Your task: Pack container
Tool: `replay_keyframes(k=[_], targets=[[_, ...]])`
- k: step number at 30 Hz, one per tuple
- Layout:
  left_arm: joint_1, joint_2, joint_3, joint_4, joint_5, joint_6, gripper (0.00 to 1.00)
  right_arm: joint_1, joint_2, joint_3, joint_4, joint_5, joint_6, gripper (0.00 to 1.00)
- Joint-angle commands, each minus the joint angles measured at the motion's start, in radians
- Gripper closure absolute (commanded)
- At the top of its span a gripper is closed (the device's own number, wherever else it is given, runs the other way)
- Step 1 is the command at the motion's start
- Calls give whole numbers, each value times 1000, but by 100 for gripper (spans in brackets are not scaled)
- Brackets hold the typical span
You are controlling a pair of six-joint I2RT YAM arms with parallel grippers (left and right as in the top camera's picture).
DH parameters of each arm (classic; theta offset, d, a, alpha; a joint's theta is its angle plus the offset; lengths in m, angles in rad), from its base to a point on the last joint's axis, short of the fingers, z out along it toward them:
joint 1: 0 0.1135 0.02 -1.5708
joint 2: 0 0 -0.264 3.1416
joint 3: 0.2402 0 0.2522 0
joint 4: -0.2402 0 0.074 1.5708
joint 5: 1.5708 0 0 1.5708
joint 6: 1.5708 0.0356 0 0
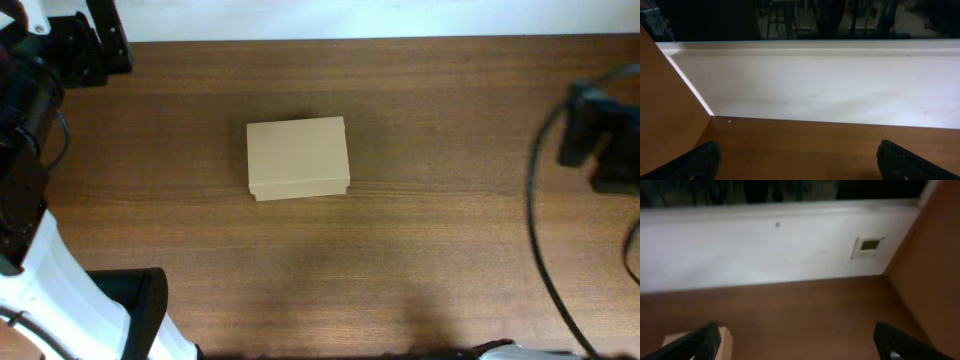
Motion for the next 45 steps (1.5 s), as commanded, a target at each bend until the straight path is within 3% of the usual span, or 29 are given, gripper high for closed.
replay_keyframes(k=[1,17,25,35,45], targets=[[1,-2,0,1,-11,11,0,-76,-156,-179,89,-83,-7,1],[1,-2,0,1,-11,11,0,-162,-937,-1505,691,-111,-7,1],[1,-2,0,1,-11,11,0,-162,-1267,-2045,1003,-134,-7,1],[1,-2,0,1,-11,11,0,-227,-1419,-2376,1376,-135,-7,1],[1,-2,0,1,-11,11,0,-253,-1444,-2533,1552,-134,-7,1]])
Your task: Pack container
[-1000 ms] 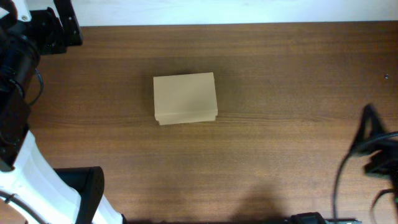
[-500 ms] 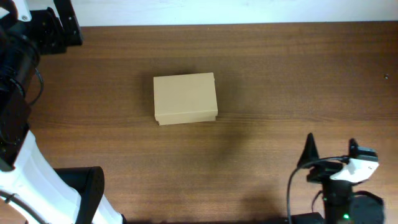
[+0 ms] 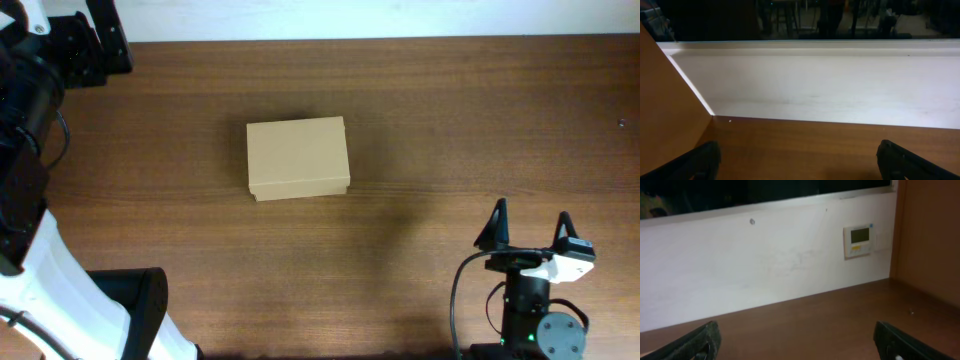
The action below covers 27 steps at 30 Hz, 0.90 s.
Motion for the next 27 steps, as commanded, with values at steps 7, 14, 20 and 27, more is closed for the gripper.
replay_keyframes(k=[7,14,20,27], targets=[[1,-2,0,1,-8,11,0,-9,-23,-83,23,-5,-6,1],[1,-2,0,2,-8,11,0,-9,-23,-135,23,-5,-6,1],[1,-2,0,2,-8,11,0,-9,-23,-206,23,-5,-6,1],[1,-2,0,1,-8,11,0,-9,-23,-216,26,-31,-6,1]])
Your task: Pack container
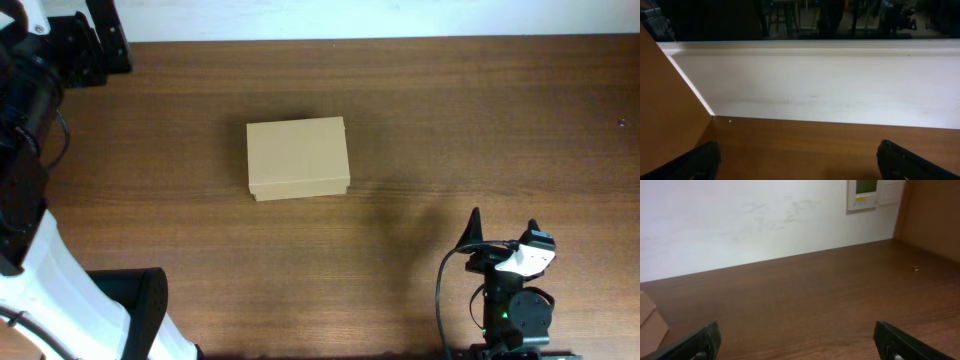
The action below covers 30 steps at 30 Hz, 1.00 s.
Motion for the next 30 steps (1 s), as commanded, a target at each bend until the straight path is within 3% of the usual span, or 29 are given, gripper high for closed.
replay_keyframes(k=[1,25,30], targets=[[1,-2,0,2,-8,11,0,-8,-13,-11,-1,-20,-7,1],[1,-8,0,-2,-8,11,0,-8,-13,-10,-2,-20,-7,1],[1,-170,-195,-20,-8,11,0,-8,-13,-10,-2,-20,-7,1]])
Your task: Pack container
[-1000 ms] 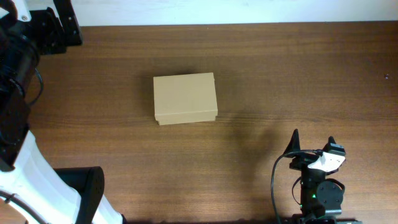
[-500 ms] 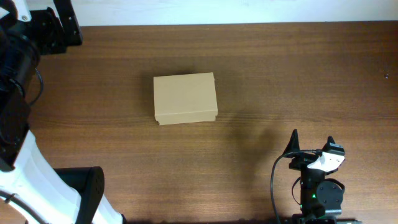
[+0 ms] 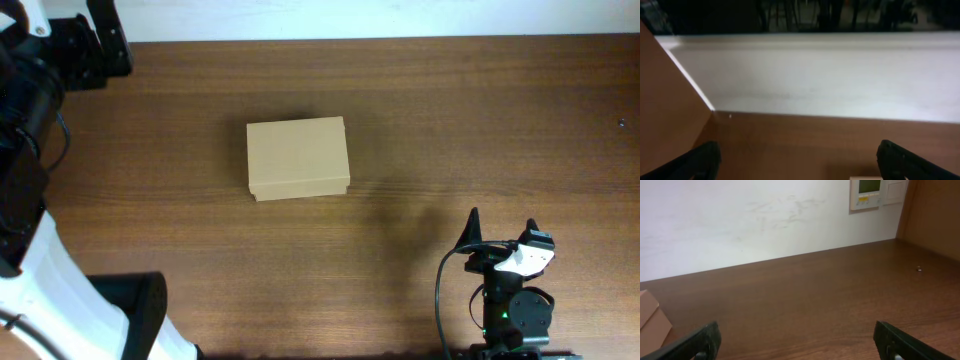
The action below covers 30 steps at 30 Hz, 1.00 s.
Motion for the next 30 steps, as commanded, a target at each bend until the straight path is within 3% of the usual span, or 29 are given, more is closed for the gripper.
replay_keyframes(k=[1,8,18,30], targets=[[1,-182,-205,-8,-8,12,0,-8,-13,-10,-2,-8,-6,1],[1,-625,-875,21,-32,28,0,-8,-13,-10,-2,-9,-6,1],[1,-1176,-1633,719,-57,31,0,-8,-13,-10,-2,-8,-6,1],[1,-1554,-2328,1222,-57,31,0,-8,-13,-10,-2,-9,-6,0]])
